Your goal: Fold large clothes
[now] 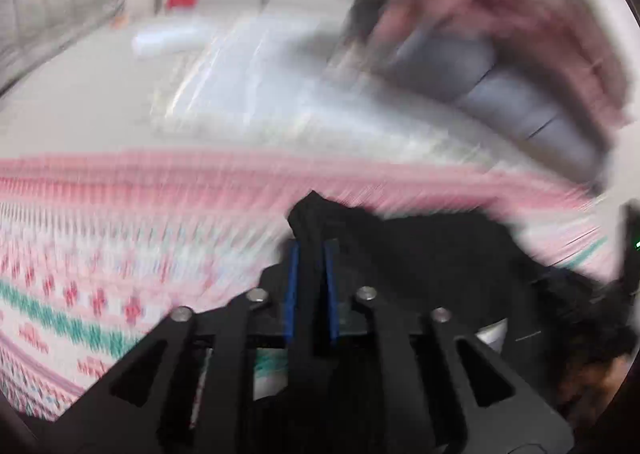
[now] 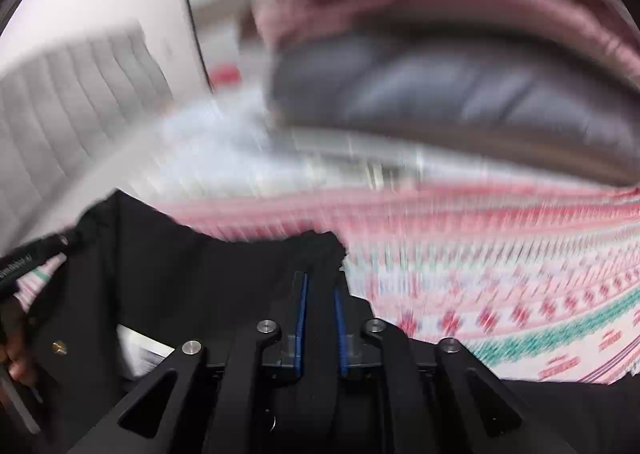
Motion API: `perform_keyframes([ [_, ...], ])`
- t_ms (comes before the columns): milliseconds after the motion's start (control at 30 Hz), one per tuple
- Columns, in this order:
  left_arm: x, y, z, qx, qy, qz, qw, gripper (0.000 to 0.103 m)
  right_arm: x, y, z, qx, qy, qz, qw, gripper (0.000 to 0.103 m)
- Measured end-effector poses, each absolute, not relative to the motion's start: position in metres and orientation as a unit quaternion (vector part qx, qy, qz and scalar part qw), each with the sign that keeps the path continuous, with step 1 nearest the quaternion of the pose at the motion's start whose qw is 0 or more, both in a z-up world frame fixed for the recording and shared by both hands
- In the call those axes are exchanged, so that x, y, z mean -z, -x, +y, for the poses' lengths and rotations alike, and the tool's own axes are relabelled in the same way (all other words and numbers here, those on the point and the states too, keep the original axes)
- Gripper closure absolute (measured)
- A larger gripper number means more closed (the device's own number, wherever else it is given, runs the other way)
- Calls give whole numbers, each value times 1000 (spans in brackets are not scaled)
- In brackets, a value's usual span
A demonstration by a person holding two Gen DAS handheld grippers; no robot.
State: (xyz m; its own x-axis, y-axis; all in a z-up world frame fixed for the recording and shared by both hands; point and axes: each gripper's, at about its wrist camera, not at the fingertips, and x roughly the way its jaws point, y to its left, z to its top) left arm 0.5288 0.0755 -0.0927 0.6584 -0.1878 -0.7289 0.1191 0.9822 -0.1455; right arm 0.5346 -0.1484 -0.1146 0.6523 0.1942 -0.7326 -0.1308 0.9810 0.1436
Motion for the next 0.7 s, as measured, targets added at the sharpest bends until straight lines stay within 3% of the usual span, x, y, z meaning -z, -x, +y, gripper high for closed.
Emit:
perform_keyframes([
  [67,93,-516,99,107,102,401,904,79,124,-544,-155,-94,-63,436,893,80],
  [133,82,-503,115,138,123,400,898,54,112,-538,-170,-101,-84,441,888,54],
  [167,72,-492,126,155,105,398,898,50,106,-535,-176,-118,-78,447,883,38],
  [200,67,-488,132,158,79,394,902,49,98,-528,-184,-136,-65,442,884,35],
  [333,67,-469,174,140,-29,432,891,44,81,-508,-208,-164,28,452,876,33],
  [467,85,-472,208,149,-1,495,856,44,95,-506,-248,-145,59,491,857,33],
  [567,83,-456,217,195,47,471,859,45,114,-505,-277,-139,16,522,842,34],
  [700,68,-442,229,205,98,411,883,45,107,-490,-285,-121,2,490,863,34],
])
